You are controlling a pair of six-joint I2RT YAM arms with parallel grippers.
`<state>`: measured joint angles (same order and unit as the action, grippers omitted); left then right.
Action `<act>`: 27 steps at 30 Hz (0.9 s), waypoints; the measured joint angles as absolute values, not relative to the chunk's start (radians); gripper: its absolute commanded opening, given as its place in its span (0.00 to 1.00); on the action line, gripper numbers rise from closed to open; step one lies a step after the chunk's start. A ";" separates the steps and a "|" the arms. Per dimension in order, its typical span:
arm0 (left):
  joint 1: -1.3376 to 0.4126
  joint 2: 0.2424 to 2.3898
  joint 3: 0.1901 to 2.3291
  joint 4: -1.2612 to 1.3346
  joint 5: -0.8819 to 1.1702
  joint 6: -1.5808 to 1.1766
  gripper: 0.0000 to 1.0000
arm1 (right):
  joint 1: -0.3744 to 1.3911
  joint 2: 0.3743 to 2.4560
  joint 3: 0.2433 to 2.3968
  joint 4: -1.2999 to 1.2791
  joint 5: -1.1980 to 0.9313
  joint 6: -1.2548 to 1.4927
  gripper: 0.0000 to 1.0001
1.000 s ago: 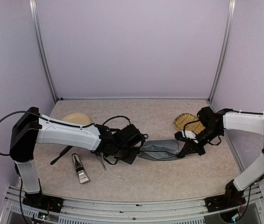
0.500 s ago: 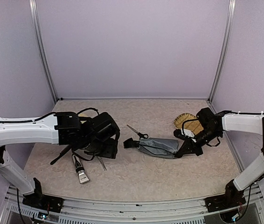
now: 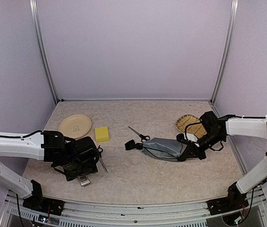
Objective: Sort the hair-cutting tools
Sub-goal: Pick up the electric hair clipper from the center of the board.
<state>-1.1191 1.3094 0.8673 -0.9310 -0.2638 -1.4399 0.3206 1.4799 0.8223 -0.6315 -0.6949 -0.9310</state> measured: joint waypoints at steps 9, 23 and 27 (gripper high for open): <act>-0.955 1.280 0.747 -0.857 -0.233 -1.453 0.76 | 0.321 1.476 0.814 -0.629 -0.692 -0.949 0.05; -0.880 1.351 0.695 -0.703 -0.193 -1.341 0.64 | 0.333 1.477 0.809 -0.628 -0.672 -0.950 0.06; -0.877 1.372 0.679 -0.669 -0.179 -1.325 0.56 | 0.339 1.477 0.809 -0.626 -0.667 -0.949 0.06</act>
